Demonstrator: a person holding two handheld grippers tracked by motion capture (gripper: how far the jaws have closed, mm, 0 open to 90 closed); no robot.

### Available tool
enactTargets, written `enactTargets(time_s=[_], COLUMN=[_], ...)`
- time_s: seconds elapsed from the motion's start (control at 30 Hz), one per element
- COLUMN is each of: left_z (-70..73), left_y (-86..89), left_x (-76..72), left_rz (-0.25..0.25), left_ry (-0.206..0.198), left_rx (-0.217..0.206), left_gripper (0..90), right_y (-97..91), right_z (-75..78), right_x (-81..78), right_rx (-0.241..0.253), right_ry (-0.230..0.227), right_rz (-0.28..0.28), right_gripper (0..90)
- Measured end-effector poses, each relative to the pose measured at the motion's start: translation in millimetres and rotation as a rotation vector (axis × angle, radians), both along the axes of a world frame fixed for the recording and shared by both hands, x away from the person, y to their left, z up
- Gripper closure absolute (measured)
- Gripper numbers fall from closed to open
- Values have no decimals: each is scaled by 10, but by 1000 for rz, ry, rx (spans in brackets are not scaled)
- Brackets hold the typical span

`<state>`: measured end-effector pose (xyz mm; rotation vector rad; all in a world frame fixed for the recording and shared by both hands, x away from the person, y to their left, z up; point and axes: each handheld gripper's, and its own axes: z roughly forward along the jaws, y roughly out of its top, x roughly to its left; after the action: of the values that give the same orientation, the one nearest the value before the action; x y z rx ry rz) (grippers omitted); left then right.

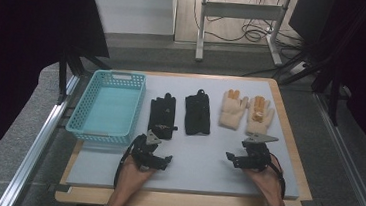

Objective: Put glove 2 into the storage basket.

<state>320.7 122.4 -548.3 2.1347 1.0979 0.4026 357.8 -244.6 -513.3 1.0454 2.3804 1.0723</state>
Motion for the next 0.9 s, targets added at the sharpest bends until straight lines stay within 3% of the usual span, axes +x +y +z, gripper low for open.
enactTargets(time_s=[0.37,0.7,0.9], left_z=[0,0,0], left_y=[0,0,1], left_x=[-1,-1,0], left_rz=[-1,-1,-2], left_ry=[0,0,-2], left_rx=[-1,-1,1], left_gripper=[65,65,65], right_y=[224,489,632], right_z=[205,175,207], right_x=[267,562,728], right_rx=[21,19,22], right_ry=[3,23,9], right_rz=[59,96,103], right_gripper=[509,604,651])
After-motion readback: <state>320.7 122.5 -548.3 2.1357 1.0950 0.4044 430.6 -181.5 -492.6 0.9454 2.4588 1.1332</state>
